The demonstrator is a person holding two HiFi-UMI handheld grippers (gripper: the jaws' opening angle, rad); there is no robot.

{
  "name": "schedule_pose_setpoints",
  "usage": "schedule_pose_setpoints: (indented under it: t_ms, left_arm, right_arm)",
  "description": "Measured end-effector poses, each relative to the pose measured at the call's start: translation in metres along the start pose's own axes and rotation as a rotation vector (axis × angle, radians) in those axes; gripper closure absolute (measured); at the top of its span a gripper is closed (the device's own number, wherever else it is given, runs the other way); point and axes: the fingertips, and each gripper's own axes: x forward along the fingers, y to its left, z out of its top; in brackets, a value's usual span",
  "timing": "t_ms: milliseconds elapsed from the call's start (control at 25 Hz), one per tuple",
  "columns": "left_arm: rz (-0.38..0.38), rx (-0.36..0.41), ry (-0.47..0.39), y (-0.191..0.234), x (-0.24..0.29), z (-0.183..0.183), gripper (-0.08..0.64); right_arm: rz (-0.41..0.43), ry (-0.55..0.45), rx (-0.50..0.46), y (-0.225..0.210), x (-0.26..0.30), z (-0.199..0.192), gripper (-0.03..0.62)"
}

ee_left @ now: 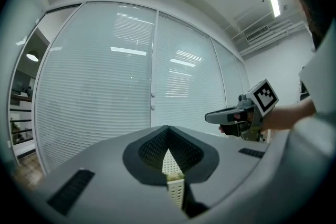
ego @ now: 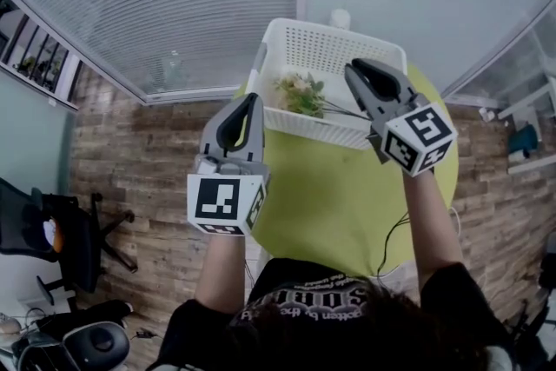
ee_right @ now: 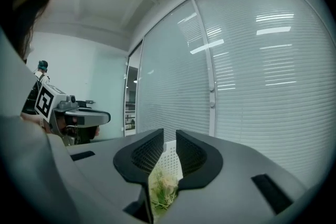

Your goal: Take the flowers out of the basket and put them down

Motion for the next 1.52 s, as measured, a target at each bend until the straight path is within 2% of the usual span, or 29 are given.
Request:
schedule_pose_setpoints:
  t_ms: [80,280,440,640,960,1200,1440,1520]
  left_arm:
    - [-0.004,-0.005,0.006,0.000,0.003,-0.001,0.557]
    - [-0.001,-0.008,0.015,0.005,0.005,-0.006,0.557]
    - [-0.003,-0.018,0.021,0.006,0.005,-0.010,0.557]
    - [-0.005,-0.011,0.035,0.009,0.007,-0.014,0.557]
    - [0.000,-0.001,0.032,0.016,0.011,-0.015,0.557]
    - [0.007,-0.014,0.121,0.019,0.009,-0.029,0.557]
    - [0.007,-0.013,0.087,0.021,0.011,-0.030,0.557]
    - [0.012,-0.015,0.108,0.023,0.010,-0.034,0.557]
  right_arm:
    - [0.025,0.016,0.002,-0.004,0.009,-0.001,0.471]
    - [0.070,0.090,-0.042,-0.012,0.037,-0.016,0.420]
    - [0.140,0.198,-0.058,-0.011,0.061,-0.049,0.359]
    - [0.231,0.349,-0.067,-0.008,0.083,-0.094,0.316]
    - [0.322,0.509,-0.080,-0.009,0.104,-0.147,0.287]
    - [0.345,0.596,-0.063,-0.010,0.104,-0.190,0.270]
    - [0.390,0.722,-0.109,-0.002,0.096,-0.231,0.239]
    - [0.400,0.771,-0.129,-0.001,0.093,-0.243,0.235]
